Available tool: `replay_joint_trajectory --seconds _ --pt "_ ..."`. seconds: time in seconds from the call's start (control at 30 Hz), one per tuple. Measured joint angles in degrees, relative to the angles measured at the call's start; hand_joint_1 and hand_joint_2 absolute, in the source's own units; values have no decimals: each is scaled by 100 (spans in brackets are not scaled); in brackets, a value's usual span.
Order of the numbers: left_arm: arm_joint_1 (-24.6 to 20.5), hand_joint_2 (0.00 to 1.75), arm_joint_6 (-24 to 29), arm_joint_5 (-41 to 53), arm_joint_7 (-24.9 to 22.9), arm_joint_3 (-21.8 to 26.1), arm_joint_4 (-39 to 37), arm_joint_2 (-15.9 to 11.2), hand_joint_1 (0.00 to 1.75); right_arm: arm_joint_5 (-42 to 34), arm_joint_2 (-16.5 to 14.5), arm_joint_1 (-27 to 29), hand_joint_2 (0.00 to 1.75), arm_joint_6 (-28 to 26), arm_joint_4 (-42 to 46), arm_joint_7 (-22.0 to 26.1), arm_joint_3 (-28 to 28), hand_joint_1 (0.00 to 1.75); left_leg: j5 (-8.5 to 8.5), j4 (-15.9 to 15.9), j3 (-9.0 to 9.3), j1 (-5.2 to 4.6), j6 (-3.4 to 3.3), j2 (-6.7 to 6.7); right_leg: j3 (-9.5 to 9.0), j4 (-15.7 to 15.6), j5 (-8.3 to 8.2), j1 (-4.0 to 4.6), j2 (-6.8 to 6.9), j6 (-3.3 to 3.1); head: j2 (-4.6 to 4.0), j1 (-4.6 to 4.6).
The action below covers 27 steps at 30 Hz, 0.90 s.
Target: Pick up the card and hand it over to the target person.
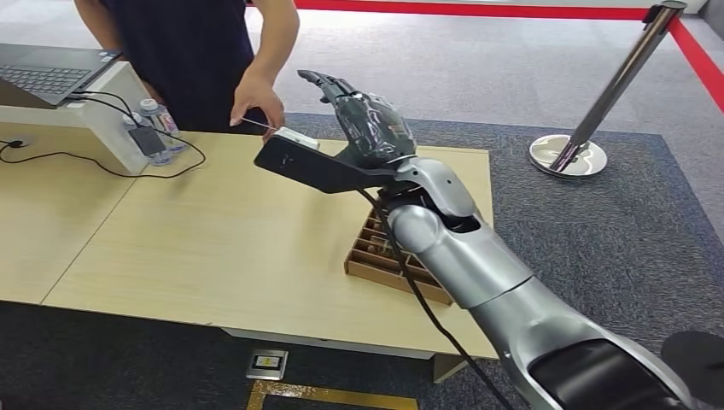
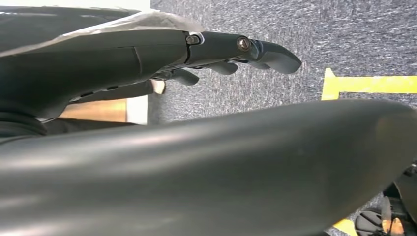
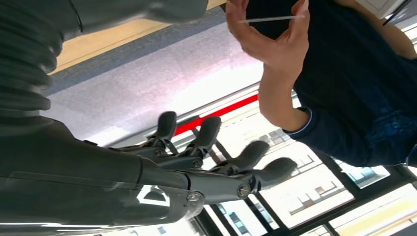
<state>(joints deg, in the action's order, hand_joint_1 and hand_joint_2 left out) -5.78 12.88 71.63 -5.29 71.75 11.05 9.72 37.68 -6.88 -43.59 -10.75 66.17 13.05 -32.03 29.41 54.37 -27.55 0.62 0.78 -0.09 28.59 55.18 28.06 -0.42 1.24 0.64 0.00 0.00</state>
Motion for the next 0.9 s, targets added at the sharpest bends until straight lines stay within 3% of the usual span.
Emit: replay_joint_trajectory --seconds 0.2,0.33,0.5,0.6,0.77,0.83,0.9 --pt "40 0 -14 -21 -3 22 -2 60 0 -242 1007 2186 175 -530 2391 279 796 0 1 -6 12 2 -3 -32 -26 -23 3 2 25 5 0 0" --pt "52 0 5 -1 -17 8 3 102 0 -128 1185 3773 175 -922 3766 514 1549 0 7 -5 8 1 -10 -49 -28 -31 7 1 33 6 0 0" --pt "41 0 75 -60 -40 57 23 140 0 -205 804 5375 175 -1272 4770 637 2554 0 19 -1 0 -2 -11 -39 -15 -23 11 -3 24 5 0 0" --pt "40 0 156 -181 -34 173 36 167 0 -754 448 5850 175 -1136 4790 642 3267 0 21 1 -2 -1 -10 -32 -10 -22 14 -4 15 8 0 0" --pt "79 0 223 -277 3 268 45 201 0 -1342 -475 6123 175 -402 4172 491 4887 0 19 -1 -1 -1 -9 -16 -6 -21 8 -4 2 7 0 0" --pt "105 0 231 -270 -36 271 46 213 0 -1420 -818 5984 175 110 3385 267 5823 0 18 -5 7 0 -9 -16 -14 -26 7 -3 2 7 0 0" --pt "114 0 239 -243 -76 257 45 219 0 -1395 -895 5551 175 587 2224 192 6748 0 15 -10 14 3 -11 -13 -23 -35 2 0 -1 7 0 0"
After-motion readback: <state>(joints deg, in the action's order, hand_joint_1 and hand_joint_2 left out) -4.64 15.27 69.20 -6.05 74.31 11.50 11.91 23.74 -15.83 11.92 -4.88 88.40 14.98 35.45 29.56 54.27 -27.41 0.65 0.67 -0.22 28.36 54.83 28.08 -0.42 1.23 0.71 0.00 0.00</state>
